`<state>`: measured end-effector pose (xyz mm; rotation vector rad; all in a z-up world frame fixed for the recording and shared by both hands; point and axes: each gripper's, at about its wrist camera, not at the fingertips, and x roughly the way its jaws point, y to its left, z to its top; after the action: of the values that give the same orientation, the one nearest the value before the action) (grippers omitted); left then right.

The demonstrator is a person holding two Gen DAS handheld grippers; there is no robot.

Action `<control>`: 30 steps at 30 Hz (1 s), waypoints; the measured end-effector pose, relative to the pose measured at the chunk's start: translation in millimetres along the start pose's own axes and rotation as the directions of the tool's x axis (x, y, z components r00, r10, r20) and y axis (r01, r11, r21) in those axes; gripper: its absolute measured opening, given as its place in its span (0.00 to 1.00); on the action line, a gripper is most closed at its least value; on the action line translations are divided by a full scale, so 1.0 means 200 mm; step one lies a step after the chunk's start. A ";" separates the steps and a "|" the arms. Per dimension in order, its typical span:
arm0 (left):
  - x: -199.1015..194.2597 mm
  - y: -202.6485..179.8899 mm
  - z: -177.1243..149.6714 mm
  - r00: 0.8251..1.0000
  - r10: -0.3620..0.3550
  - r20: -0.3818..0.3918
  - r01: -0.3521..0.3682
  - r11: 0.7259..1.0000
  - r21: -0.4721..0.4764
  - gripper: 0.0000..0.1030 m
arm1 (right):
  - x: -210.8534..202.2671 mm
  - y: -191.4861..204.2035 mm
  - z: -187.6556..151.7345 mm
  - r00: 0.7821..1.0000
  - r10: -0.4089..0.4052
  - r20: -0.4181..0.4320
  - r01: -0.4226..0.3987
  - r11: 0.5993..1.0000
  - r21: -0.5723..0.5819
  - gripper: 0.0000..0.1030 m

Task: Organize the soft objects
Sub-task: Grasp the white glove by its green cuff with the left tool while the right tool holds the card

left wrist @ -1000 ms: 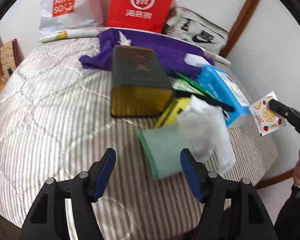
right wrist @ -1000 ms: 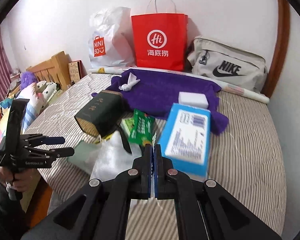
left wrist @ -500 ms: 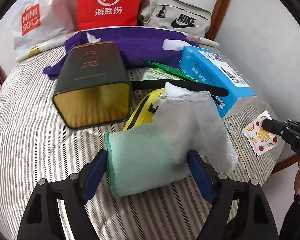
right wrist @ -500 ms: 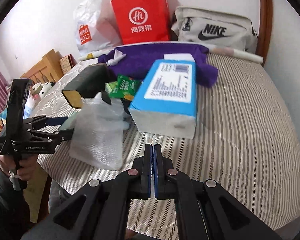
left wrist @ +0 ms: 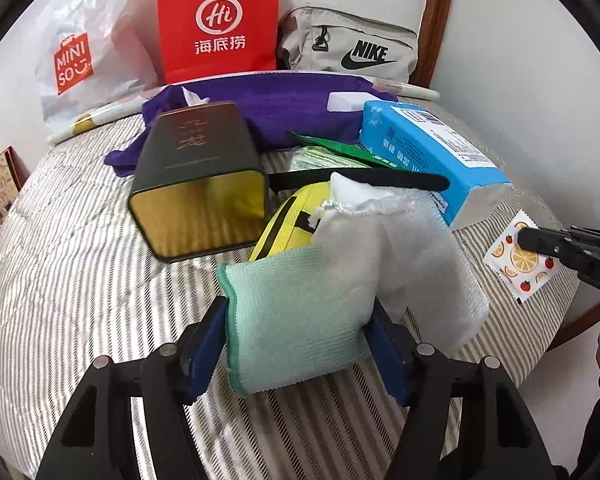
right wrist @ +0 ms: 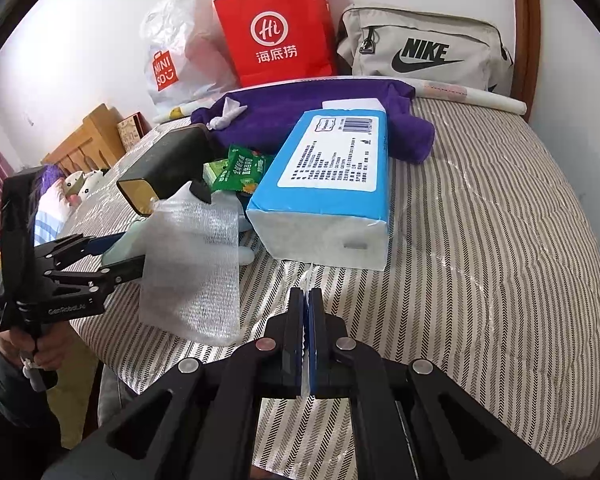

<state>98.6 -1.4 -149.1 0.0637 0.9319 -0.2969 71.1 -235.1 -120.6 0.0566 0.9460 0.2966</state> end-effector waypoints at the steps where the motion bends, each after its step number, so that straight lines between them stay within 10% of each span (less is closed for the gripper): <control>1: -0.02 0.01 -0.01 1.000 -0.004 0.004 0.004 1.000 -0.005 0.63 | 0.00 0.00 0.00 1.000 -0.002 0.000 0.002 1.000 -0.001 0.02; 9: -0.05 0.12 -0.04 0.993 -0.116 -0.007 0.115 0.986 -0.119 0.67 | 0.00 0.02 0.00 1.000 -0.006 -0.005 0.006 1.000 -0.011 0.03; 22: -0.10 0.01 -0.02 0.991 -0.123 0.052 0.124 0.992 -0.023 0.73 | 0.01 0.03 -0.01 1.000 -0.005 -0.015 0.005 1.000 -0.010 0.05; 30: -0.04 0.03 -0.02 0.988 -0.147 0.053 0.150 0.987 -0.050 0.19 | 0.03 0.01 -0.02 1.000 -0.009 -0.028 0.009 1.000 0.001 0.06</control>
<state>92.8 6.0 -145.7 -0.0630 0.8967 -0.4098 70.4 -232.4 -126.8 0.0490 0.9738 0.2890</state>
